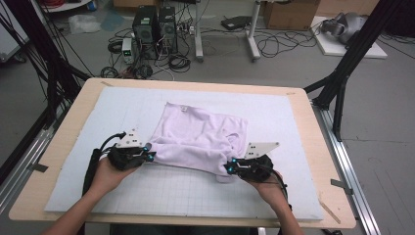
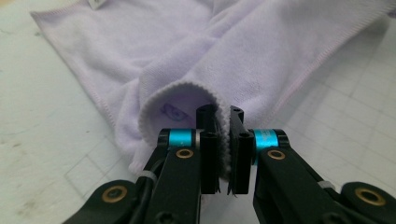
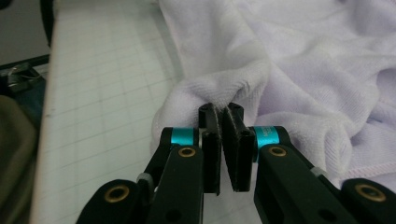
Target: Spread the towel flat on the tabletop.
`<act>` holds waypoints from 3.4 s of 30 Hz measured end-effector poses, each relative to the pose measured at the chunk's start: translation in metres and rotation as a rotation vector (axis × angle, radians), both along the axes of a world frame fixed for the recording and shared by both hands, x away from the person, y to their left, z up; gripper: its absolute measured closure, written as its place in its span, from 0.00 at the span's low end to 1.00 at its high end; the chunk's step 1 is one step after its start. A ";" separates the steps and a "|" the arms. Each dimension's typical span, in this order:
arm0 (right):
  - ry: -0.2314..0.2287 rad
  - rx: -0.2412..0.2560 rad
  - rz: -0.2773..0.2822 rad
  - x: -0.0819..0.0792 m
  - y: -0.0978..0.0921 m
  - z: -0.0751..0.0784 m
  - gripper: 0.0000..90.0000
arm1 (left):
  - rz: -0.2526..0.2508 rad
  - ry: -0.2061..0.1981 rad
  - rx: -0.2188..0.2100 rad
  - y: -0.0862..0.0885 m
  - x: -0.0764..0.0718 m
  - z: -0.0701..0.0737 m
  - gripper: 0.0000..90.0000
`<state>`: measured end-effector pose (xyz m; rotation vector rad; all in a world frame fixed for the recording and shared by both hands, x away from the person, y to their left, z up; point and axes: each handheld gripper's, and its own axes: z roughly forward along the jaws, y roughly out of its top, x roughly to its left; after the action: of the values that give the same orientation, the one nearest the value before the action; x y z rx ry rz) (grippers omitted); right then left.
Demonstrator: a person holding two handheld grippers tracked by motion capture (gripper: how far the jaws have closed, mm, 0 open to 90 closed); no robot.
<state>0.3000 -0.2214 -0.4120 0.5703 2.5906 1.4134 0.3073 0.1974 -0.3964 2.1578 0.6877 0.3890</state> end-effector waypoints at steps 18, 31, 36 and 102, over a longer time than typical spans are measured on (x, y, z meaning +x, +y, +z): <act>-0.043 0.027 0.171 -0.069 -0.022 0.065 0.78 | -0.139 -0.065 -0.043 0.021 -0.081 0.037 0.58; 0.082 -0.119 0.032 -0.006 -0.003 -0.027 0.67 | -0.192 0.090 0.063 -0.004 -0.021 -0.041 0.70; 0.076 -0.124 0.055 -0.006 0.005 -0.034 0.94 | -0.206 0.112 0.062 -0.007 -0.025 -0.038 0.94; 0.039 -0.147 0.052 -0.023 0.005 -0.013 0.99 | -0.169 0.045 0.094 0.006 -0.032 -0.039 0.97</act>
<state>0.2770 -0.2161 -0.4247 0.5186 2.7296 1.2235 0.2757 0.2038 -0.4359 2.3003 0.5159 0.2881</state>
